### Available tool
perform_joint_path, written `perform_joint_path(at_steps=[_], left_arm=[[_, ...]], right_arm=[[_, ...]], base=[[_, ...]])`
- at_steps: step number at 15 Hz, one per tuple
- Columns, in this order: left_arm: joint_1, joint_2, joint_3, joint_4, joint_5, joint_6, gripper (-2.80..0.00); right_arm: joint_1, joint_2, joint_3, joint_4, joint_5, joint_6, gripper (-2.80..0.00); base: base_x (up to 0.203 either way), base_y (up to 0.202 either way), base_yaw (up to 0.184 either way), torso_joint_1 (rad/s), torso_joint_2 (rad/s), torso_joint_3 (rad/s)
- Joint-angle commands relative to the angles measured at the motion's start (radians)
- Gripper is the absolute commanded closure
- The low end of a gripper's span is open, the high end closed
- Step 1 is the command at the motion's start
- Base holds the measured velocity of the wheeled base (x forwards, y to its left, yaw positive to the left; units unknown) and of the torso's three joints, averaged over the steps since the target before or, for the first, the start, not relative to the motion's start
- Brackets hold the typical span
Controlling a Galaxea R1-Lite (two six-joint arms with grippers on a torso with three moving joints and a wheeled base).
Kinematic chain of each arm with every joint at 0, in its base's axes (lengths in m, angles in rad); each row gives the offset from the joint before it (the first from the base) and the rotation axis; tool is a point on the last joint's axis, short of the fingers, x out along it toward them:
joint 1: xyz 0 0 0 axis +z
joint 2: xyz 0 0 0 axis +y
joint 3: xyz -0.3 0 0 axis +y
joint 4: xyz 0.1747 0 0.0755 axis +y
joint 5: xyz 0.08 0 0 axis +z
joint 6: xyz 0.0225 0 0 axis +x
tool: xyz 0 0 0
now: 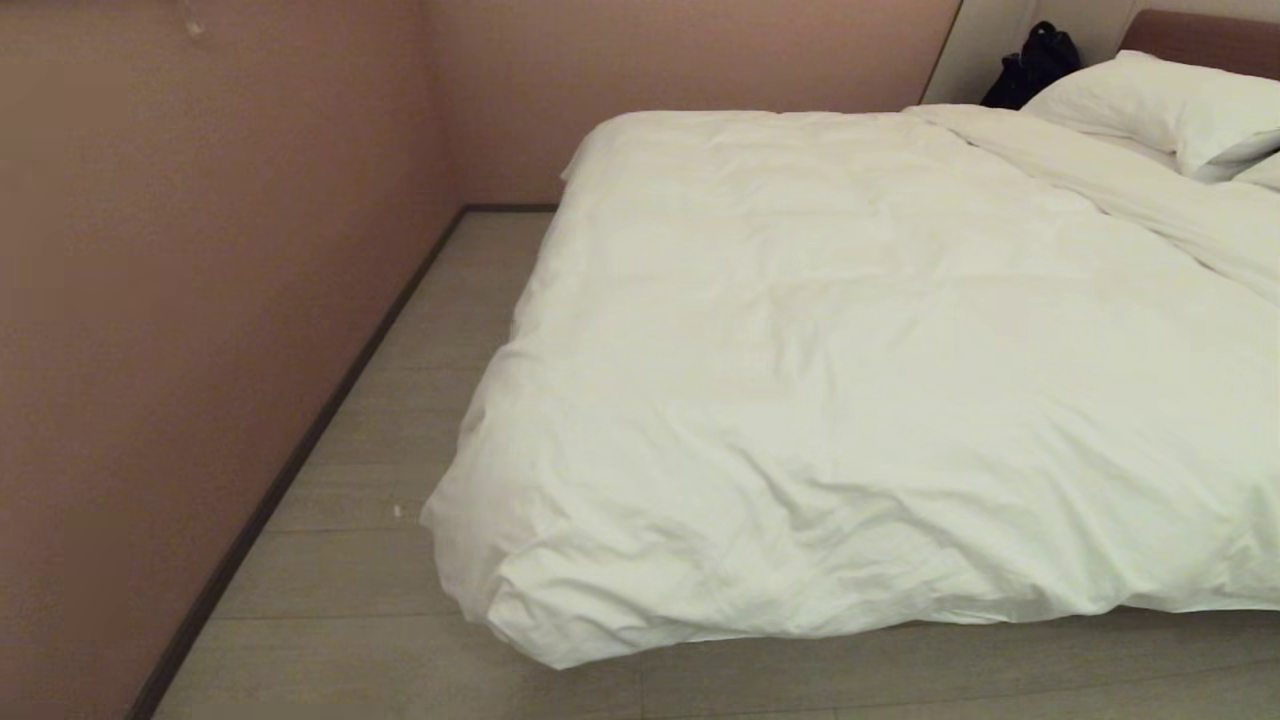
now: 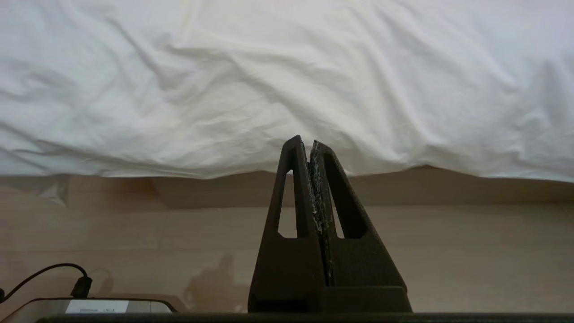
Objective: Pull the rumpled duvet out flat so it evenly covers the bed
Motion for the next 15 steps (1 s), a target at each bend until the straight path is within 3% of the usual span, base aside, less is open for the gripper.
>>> perform_joint_path(at_steps=[1, 15], left_arm=[[0.001, 0.0, 0.0, 0.0, 0.0, 0.0, 0.0], [0.001, 0.0, 0.0, 0.0, 0.0, 0.001, 0.0]], right_arm=[[0.001, 0.0, 0.0, 0.0, 0.0, 0.0, 0.0], [0.001, 0.0, 0.0, 0.0, 0.0, 0.0, 0.0]], base=[[0.0, 0.197, 0.001, 0.003, 0.01, 0.002], [0.0, 0.197, -0.001, 0.001, 0.0, 0.004]])
